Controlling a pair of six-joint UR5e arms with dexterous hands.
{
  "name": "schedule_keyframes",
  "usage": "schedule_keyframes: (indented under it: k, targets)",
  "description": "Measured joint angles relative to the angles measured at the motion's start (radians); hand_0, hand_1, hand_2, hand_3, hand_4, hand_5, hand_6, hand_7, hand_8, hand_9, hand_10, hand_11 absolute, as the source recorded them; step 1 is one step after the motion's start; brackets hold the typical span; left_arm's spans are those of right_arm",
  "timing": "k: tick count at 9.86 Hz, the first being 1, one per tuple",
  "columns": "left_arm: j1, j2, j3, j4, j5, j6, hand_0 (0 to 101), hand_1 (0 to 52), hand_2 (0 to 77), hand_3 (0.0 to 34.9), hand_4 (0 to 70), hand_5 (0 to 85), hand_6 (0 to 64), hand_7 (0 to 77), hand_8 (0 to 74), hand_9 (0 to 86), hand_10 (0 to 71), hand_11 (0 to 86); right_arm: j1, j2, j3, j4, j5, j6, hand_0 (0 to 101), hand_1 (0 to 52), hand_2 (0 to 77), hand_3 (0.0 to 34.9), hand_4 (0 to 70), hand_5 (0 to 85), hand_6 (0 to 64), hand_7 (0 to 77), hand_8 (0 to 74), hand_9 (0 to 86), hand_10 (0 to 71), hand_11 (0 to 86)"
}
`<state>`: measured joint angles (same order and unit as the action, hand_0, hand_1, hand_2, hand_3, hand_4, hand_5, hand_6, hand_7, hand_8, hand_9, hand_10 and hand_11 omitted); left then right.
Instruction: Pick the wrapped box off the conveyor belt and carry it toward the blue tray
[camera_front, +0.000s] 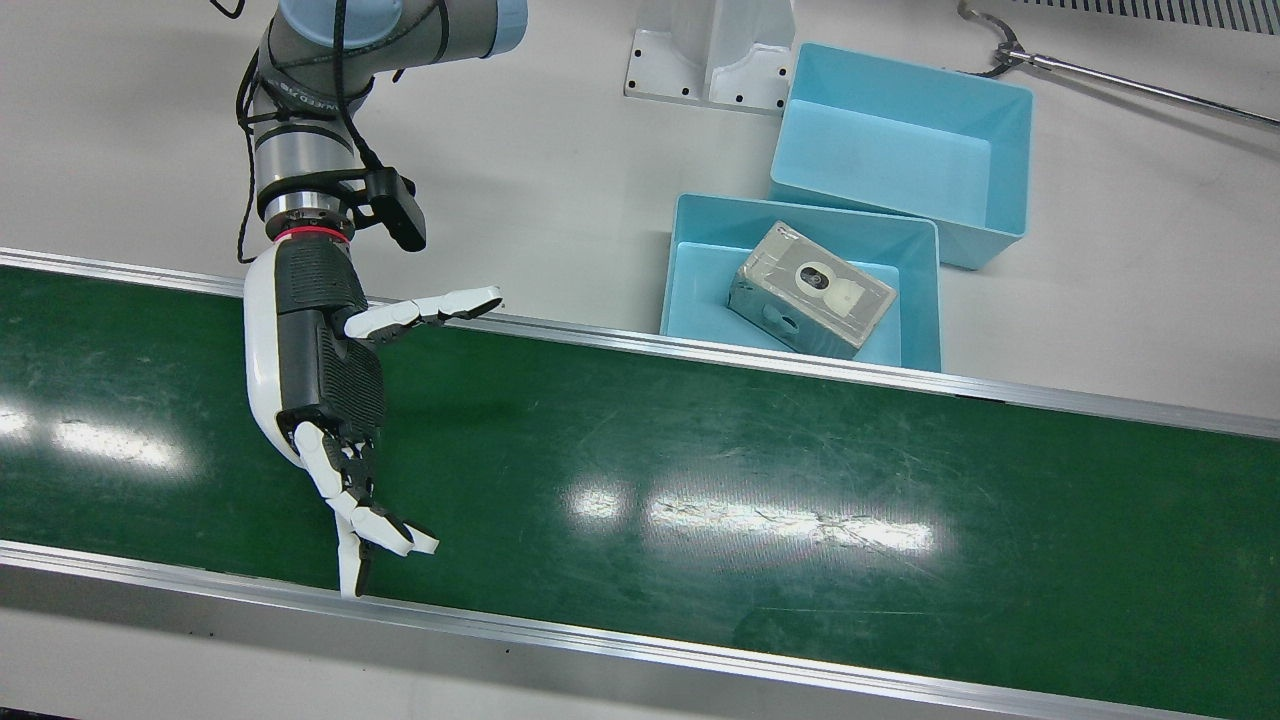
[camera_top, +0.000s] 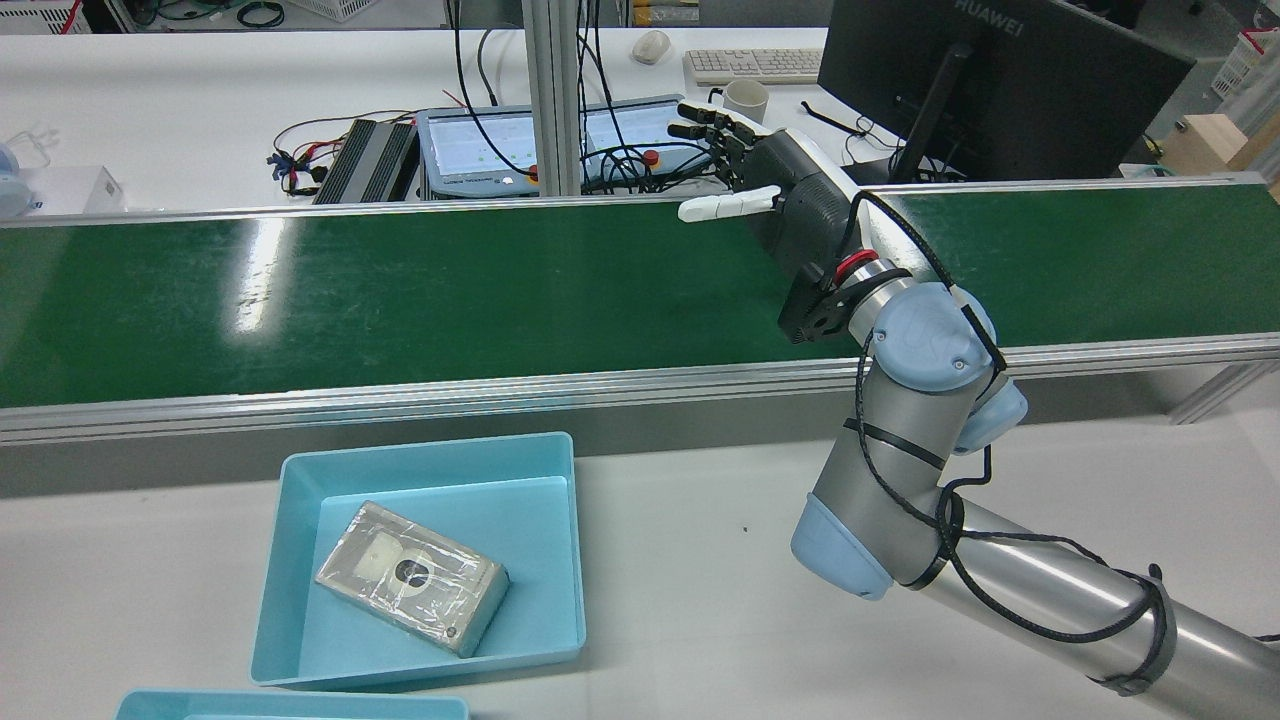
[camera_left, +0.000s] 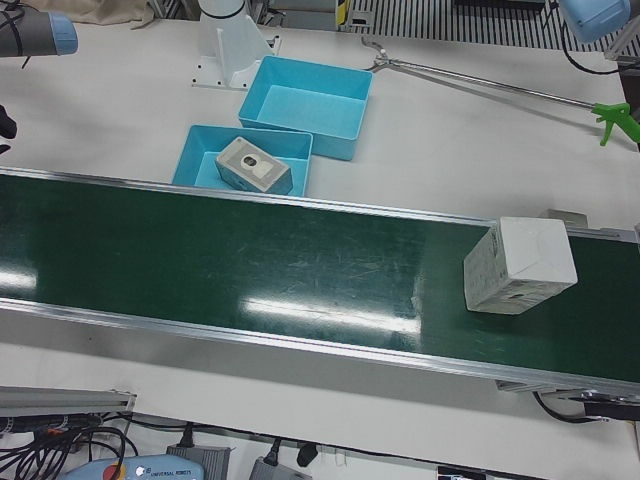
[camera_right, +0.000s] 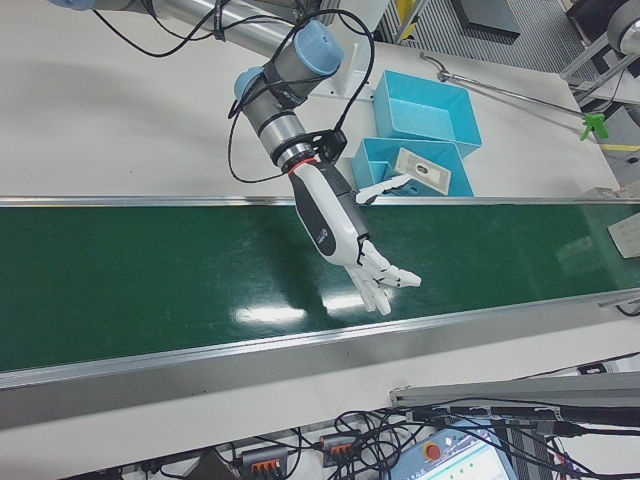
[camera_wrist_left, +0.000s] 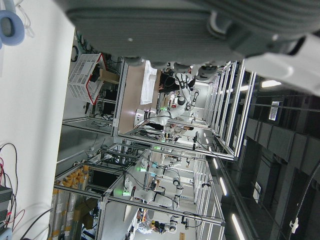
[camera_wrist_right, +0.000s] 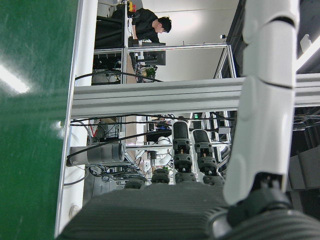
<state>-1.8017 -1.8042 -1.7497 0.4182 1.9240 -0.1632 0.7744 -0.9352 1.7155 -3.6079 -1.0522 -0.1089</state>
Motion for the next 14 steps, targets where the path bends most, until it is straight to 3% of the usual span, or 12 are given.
schedule_keyframes:
  k: [14]
  targets:
    - [0.000,0.000,0.000,0.000,0.000,0.000,0,0.0,0.5,0.0,0.0,0.5,0.5,0.5,0.5,0.5,0.5,0.5,-0.018,0.009,-0.002,0.018,0.003,-0.003,47,10.9,6.5,0.0,13.6,16.4,9.3,25.6,2.7,4.9,0.5,1.1]
